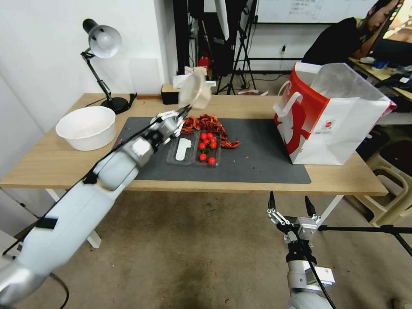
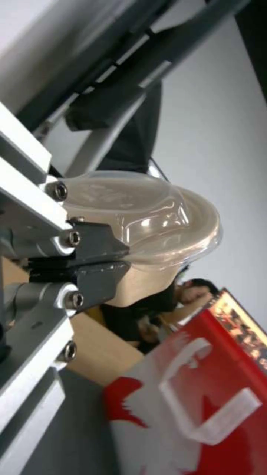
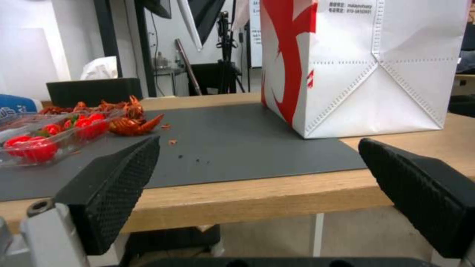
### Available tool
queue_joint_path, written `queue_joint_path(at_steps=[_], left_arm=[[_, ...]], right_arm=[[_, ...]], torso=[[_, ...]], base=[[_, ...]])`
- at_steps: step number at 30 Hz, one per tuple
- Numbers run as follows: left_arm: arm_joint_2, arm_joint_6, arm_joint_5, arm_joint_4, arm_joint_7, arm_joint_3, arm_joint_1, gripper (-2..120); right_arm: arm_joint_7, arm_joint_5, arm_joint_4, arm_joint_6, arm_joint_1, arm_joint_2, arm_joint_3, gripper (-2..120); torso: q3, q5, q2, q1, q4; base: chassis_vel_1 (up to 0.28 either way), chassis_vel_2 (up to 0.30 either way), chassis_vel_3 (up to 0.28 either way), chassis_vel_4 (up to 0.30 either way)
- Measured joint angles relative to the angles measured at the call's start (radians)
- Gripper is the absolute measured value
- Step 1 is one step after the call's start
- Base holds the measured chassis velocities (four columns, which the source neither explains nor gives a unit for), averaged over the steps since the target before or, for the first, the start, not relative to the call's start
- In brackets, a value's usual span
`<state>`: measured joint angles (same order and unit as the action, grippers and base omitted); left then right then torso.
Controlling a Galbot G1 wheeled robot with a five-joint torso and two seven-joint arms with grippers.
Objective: Pick up the trash from the table and place it into the takeout bag.
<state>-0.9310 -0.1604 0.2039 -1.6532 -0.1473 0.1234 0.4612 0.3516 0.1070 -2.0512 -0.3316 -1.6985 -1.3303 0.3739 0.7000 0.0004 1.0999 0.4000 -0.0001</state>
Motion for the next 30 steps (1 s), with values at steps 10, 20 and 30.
queue_joint_path(at_steps=[10,20,30], left_arm=[[-0.082,0.025,0.056,0.058,0.003,0.138,-0.174,0],[-0.195,0.036,0.097,0.135,0.007,0.260,-0.340,0],[-0.418,0.050,0.181,0.266,0.031,0.431,-0.540,0]], right_arm=[[0.005,0.000,0.000,0.005,0.004,0.003,0.004,100],[0.006,0.000,0.002,0.007,0.007,-0.005,0.006,100],[0.007,-0.001,0.013,0.008,0.009,-0.006,0.008,100]], torso=[[0.000,-0.0004,0.000,0.000,0.0001],[0.000,-0.0001,0.000,0.000,0.0000],[0.000,-0.0002,0.000,0.000,0.0002]], base=[[0.000,0.000,0.000,0.000],[0.000,0.000,0.000,0.000],[0.000,0.000,0.000,0.000]])
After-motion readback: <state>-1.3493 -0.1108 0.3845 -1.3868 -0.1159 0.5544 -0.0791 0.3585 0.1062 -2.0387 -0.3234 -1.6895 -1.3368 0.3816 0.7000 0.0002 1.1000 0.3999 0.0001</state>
